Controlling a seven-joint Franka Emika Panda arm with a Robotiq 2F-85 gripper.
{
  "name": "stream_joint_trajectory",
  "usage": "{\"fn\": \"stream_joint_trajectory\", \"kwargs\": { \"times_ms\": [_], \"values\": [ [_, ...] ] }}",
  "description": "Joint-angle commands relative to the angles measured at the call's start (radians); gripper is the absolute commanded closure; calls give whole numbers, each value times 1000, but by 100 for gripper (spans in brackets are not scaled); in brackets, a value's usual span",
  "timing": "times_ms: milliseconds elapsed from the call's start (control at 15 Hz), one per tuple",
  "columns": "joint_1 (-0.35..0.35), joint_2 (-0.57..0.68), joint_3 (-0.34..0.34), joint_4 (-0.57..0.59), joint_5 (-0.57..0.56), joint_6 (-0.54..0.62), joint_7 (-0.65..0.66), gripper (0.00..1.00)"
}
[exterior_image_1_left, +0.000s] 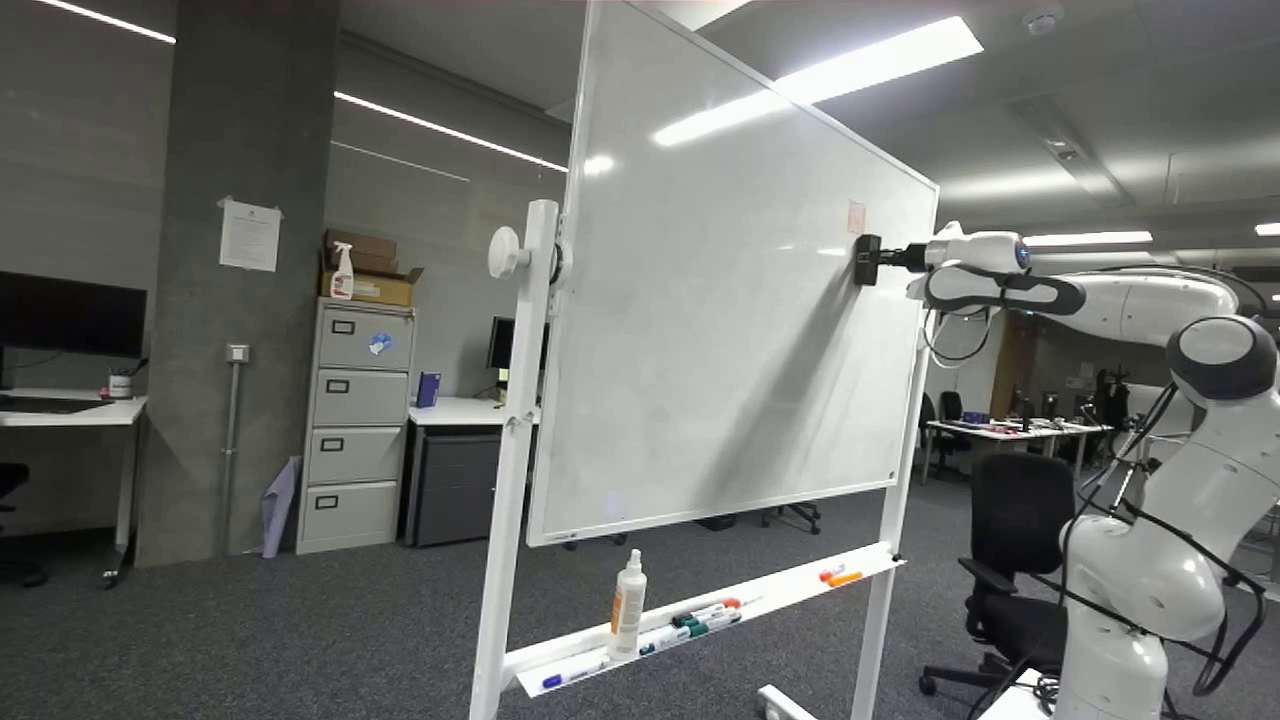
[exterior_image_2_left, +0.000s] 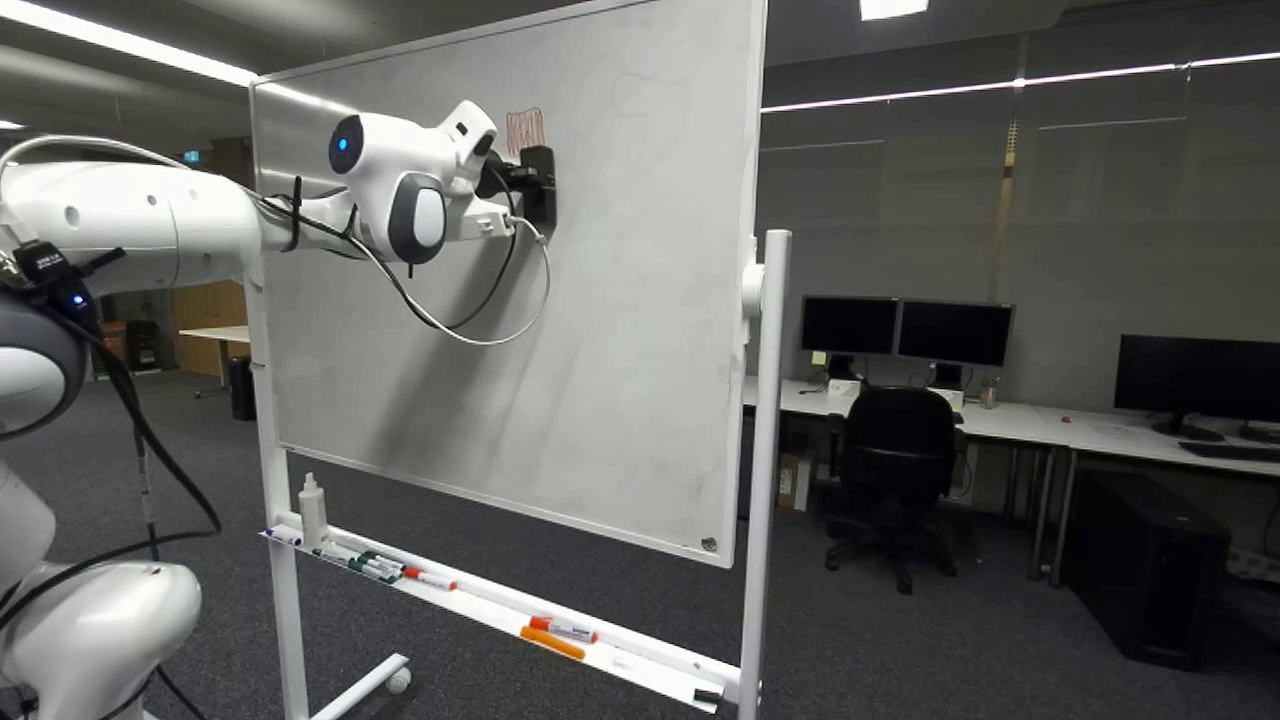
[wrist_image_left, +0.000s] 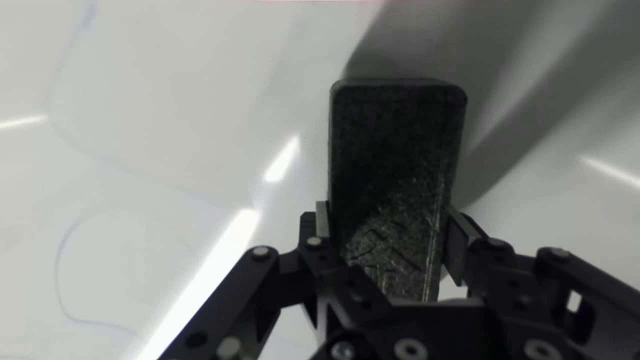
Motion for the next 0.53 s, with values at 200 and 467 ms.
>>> {"fn": "stream_joint_trajectory", "kwargs": {
  "times_ms": [200, 467],
  "values": [
    [-233, 99, 227, 162, 182, -102, -54, 70],
    [-384, 149, 365, 241, 221, -113, -39, 70]
  ]
}}
